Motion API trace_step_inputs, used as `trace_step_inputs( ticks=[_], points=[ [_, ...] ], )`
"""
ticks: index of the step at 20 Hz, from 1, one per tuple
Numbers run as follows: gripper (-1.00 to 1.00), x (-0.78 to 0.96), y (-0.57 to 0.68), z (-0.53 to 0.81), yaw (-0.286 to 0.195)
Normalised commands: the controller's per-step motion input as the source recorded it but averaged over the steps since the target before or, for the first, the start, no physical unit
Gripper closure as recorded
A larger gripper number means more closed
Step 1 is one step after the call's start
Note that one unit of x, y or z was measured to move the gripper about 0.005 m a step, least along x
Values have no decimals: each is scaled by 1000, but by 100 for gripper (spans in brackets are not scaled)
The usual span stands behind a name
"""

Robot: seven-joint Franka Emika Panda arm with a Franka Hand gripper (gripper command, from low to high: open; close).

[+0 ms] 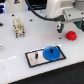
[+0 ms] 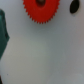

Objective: Insert the blue gear onto the right peg, followed by the red gear

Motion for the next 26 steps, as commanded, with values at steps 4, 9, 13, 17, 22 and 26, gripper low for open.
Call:
trace_step_inputs(
  ticks=[4, 9, 13, 17, 22, 26],
  points=[
    [-100, 224, 64, 0, 0],
    [-100, 588, 229, 39, 0],
    [-100, 503, 198, 20, 0],
    [-100, -89, 3, -282, 0],
    [-100, -192, 69, -213, 0],
    [100, -266, 6, -153, 0]
  ],
)
